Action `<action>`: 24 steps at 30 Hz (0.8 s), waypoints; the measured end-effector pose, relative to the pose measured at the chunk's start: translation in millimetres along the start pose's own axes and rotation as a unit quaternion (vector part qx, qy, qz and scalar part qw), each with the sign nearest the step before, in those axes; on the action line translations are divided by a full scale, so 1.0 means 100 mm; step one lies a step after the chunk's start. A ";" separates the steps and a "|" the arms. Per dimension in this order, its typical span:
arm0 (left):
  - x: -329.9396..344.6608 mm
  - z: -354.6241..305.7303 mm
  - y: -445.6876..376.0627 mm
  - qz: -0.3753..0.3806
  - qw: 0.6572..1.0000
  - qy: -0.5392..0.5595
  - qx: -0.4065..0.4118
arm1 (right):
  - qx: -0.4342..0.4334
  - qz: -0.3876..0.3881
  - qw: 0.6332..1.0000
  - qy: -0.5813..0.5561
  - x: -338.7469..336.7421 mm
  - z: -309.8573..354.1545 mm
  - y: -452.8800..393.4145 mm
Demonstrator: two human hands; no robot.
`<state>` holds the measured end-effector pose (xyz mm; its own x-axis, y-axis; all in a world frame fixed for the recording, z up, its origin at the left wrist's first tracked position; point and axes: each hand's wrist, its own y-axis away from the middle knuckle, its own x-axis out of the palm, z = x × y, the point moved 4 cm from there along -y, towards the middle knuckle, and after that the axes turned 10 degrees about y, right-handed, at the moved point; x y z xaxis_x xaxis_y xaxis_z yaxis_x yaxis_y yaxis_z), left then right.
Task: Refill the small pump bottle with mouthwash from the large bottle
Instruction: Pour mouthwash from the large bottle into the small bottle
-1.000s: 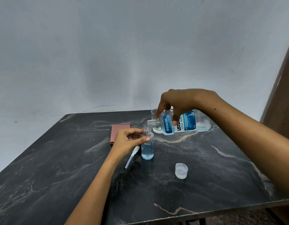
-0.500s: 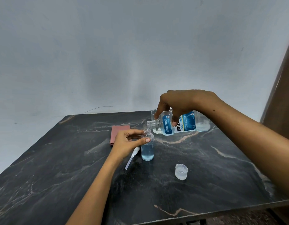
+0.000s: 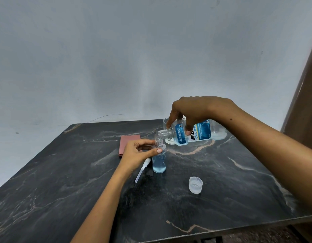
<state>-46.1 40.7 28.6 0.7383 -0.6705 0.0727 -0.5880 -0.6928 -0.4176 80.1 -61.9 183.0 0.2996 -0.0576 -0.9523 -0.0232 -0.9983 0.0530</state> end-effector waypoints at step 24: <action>-0.01 0.01 0.01 -0.004 1.000 0.001 -0.014 | -0.057 -0.066 0.985 -0.147 0.41 -0.26 0.13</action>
<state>-47.1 40.6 27.6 0.7431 -0.6647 0.0774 -0.5903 -0.7056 -0.3921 116.9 -77.0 152.5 0.0026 0.0608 -0.9981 0.1108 -0.9920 -0.0602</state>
